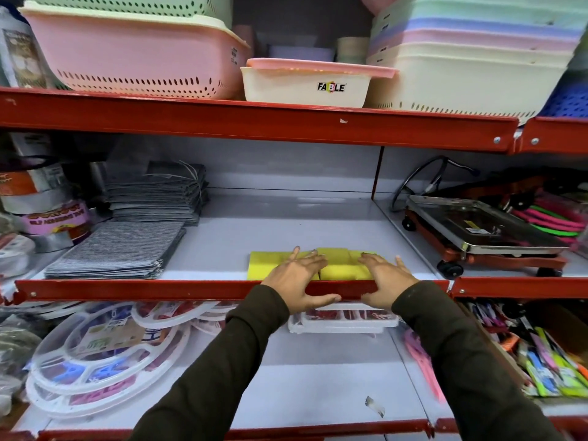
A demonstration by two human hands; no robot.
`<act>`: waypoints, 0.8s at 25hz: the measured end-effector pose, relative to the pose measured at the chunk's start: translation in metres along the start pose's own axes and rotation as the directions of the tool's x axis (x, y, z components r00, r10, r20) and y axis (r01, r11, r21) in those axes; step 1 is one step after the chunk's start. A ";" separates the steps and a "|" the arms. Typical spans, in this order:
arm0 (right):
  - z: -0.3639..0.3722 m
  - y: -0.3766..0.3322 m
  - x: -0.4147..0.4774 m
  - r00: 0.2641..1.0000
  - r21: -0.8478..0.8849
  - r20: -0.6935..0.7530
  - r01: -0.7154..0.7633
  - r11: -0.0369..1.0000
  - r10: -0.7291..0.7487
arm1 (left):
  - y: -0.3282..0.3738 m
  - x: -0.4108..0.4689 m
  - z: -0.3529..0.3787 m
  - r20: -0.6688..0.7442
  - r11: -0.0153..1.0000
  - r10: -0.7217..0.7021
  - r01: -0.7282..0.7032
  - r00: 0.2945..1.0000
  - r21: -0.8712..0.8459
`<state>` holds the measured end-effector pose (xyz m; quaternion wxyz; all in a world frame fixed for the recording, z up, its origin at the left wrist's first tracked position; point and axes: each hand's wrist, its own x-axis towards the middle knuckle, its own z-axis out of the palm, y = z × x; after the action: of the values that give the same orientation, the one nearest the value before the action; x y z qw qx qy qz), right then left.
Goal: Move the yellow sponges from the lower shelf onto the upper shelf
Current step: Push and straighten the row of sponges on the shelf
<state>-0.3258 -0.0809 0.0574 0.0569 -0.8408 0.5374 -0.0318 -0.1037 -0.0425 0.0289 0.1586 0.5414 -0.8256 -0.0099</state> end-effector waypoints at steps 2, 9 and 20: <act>0.005 0.009 -0.004 0.998 -0.027 0.052 -0.037 0.999 0.038 | 0.021 0.011 0.003 0.042 0.999 0.038 -0.040 0.998 0.034; 0.014 0.015 -0.004 0.996 -0.008 0.088 -0.003 1.000 0.003 | 0.034 0.008 0.012 0.049 0.988 0.024 -0.031 0.998 0.150; 0.016 0.010 -0.010 0.998 0.041 0.059 0.029 0.999 -0.031 | 0.037 0.004 0.008 0.055 0.989 -0.001 -0.008 0.998 0.150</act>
<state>-0.3370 -0.0747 0.0405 0.0890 -0.8481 0.5219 -0.0184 -0.1405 -0.0317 0.0294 0.0945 0.5498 -0.8291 0.0377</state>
